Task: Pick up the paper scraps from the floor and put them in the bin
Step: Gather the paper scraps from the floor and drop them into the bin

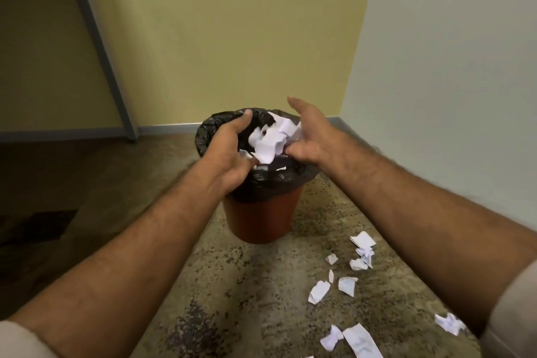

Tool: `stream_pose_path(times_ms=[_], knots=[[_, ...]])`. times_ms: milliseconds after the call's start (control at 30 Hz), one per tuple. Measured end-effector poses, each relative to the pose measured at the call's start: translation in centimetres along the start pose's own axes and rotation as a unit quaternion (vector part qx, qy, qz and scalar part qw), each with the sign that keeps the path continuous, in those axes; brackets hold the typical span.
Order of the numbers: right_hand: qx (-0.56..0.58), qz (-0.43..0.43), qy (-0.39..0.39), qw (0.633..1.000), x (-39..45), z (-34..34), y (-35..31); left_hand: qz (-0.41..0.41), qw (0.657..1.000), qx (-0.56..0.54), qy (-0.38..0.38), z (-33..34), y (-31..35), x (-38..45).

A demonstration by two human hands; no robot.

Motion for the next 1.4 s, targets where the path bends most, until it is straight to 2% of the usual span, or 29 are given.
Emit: stream_pose_path(times_ms=[167, 267, 467, 567, 633, 667, 700, 767, 800, 833, 900, 1000, 1067, 1100, 1200, 1267, 1333, 1367, 1400], knots=[[0.044, -0.022, -0.009, 0.999, 0.8, 0.0, -0.6, 0.021, 0.998, -0.047, 0.030, -0.9, 0.3, 0.3], [0.020, -0.050, 0.004, 0.999, 0.7, -0.3, -0.3, 0.036, 0.996, -0.070, 0.040, -1.5, -0.1, 0.5], [-0.011, -0.079, 0.016, 0.997, 0.9, -1.8, 0.2, 0.039, 0.999, -0.029, -0.017, -0.9, -0.1, 0.4], [-0.033, -0.152, 0.063, 0.986, 0.0, -3.8, -0.6, 0.083, 0.996, 0.023, -0.024, -0.3, -0.8, -0.1], [-0.061, -0.215, 0.132, 0.966, -0.8, -6.2, -1.3, 0.165, 0.982, 0.095, -0.013, 0.0, -1.6, -1.0], [-0.077, -0.247, 0.172, 0.950, -1.3, -7.7, -1.7, 0.231, 0.961, 0.154, -0.009, 0.1, -2.0, -1.8], [-0.092, -0.276, 0.209, 0.934, -1.8, -9.3, -2.0, 0.311, 0.922, 0.229, -0.015, 0.2, -2.4, -2.8], [-0.116, -0.303, 0.271, 0.906, -2.5, -12.8, -2.3, 0.439, 0.817, 0.369, -0.066, 0.7, -4.1, -5.2], [-0.129, -0.300, 0.297, 0.897, -2.5, -14.5, -2.1, 0.471, 0.773, 0.413, -0.099, 0.9, -5.4, -6.4], [-0.142, -0.290, 0.319, 0.891, -2.4, -16.4, -1.8, 0.479, 0.747, 0.440, -0.134, 0.8, -7.0, -7.4], [-0.167, -0.258, 0.351, 0.884, -1.9, -20.1, -1.0, 0.435, 0.731, 0.481, -0.210, 0.1, -11.0, -9.0], [-0.247, -0.186, 0.378, 0.873, -0.8, -24.9, 0.9, 0.304, 0.703, 0.574, -0.292, -2.4, -17.4, -10.1], [-0.326, -0.143, 0.396, 0.846, -0.1, -27.9, 2.3, 0.218, 0.677, 0.622, -0.326, -4.1, -21.0, -10.6], [-0.367, -0.126, 0.397, 0.832, 0.3, -29.3, 3.1, 0.179, 0.661, 0.643, -0.344, -4.9, -22.7, -11.0], [-0.474, -0.041, 0.370, 0.798, 1.6, -32.7, 6.0, 0.088, 0.579, 0.689, -0.427, -7.1, -27.4, -13.3], [-0.553, 0.001, 0.353, 0.755, 2.4, -34.2, 7.4, 0.078, 0.531, 0.691, -0.484, -8.0, -29.3, -15.3], [-0.609, 0.011, 0.337, 0.718, 3.4, -35.0, 8.3, 0.120, 0.478, 0.710, -0.503, -8.4, -30.3, -16.5], [-0.623, 0.012, 0.335, 0.707, 3.9, -35.5, 8.6, 0.140, 0.462, 0.722, -0.495, -8.4, -30.5, -16.8], [-0.633, 0.013, 0.334, 0.698, 4.4, -36.0, 8.8, 0.161, 0.464, 0.726, -0.482, -8.4, -30.6, -16.8]])
Point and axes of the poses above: each hand's wrist, its own x-axis towards the middle knuckle, its own z-axis out of the palm, y = z × x, the point moved 4 cm from there along x, towards the middle knuckle, and after that the axes turned 13 degrees about z, right-handed, at the moved point
